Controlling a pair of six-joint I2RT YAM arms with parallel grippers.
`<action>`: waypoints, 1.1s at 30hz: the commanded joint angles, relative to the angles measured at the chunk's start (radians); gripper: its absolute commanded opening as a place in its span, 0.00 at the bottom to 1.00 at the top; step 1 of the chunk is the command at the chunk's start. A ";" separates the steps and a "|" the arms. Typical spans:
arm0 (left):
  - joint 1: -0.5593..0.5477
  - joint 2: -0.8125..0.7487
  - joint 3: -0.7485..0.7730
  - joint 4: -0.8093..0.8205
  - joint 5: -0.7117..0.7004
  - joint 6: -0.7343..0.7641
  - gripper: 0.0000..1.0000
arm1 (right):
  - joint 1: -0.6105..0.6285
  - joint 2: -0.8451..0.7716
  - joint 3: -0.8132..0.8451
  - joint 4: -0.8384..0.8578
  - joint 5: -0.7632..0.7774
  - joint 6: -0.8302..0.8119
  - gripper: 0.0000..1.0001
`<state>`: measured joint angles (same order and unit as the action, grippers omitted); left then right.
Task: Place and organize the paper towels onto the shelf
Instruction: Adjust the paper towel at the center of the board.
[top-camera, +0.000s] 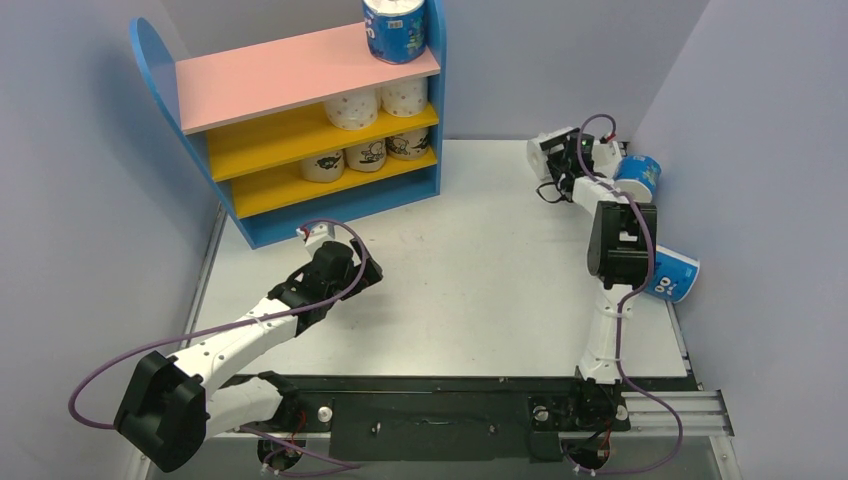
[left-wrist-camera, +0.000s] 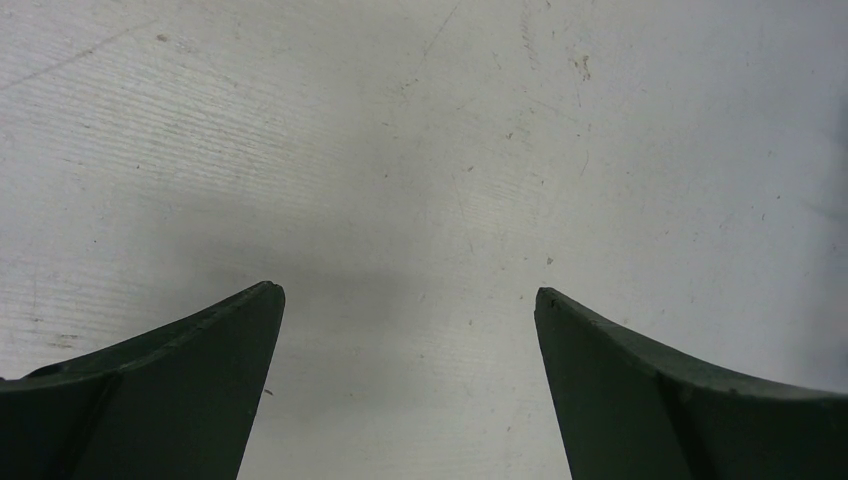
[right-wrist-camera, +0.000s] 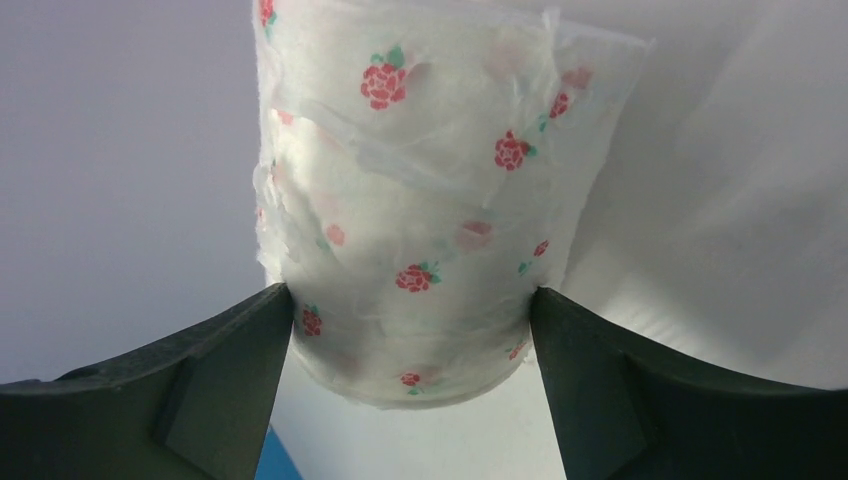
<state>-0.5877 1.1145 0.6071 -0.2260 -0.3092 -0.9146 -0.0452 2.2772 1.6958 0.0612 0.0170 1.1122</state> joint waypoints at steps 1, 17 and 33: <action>-0.001 -0.002 0.020 0.053 0.021 -0.018 0.96 | 0.062 -0.086 -0.101 0.072 -0.048 0.073 0.82; -0.012 -0.112 -0.011 0.013 0.029 -0.041 0.96 | 0.241 -0.377 -0.429 0.124 -0.023 0.088 0.83; -0.026 -0.219 -0.039 -0.017 0.034 -0.049 0.96 | 0.059 -0.586 -0.392 -0.023 0.117 -0.174 0.83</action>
<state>-0.6075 0.9199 0.5709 -0.2432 -0.2794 -0.9604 0.0994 1.6215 1.2469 0.0589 0.1219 0.9863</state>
